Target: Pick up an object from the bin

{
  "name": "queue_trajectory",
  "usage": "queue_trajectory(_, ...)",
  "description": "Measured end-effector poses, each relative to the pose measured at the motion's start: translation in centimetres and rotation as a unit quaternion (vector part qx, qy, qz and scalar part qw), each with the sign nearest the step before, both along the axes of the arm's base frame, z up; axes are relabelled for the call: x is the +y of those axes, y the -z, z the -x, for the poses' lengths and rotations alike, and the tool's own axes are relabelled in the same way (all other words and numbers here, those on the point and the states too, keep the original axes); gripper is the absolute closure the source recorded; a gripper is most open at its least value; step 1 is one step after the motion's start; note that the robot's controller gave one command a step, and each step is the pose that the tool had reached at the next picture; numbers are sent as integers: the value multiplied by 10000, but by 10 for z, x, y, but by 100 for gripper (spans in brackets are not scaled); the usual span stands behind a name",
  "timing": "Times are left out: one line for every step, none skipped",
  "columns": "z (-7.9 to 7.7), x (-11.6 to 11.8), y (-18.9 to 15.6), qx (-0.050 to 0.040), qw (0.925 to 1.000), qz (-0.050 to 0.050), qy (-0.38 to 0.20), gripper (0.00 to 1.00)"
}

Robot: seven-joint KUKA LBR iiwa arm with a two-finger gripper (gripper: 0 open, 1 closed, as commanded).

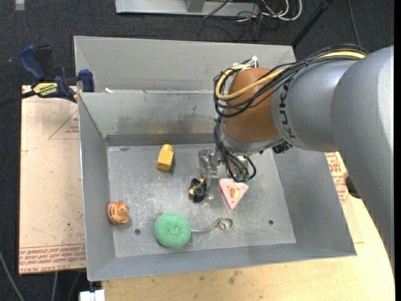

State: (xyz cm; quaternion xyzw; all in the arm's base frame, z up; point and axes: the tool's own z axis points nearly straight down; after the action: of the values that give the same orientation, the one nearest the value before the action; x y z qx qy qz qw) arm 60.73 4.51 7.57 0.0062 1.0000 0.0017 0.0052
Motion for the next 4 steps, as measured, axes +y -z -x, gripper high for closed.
queue_trajectory(-6,-2,-46,55,10000,8,33,100)
queue_trajectory(-8,-2,-60,31,10000,8,51,100)
queue_trajectory(12,-5,-99,33,9926,16,-1217,100)
queue_trajectory(12,-5,-99,34,9926,16,-1217,100)
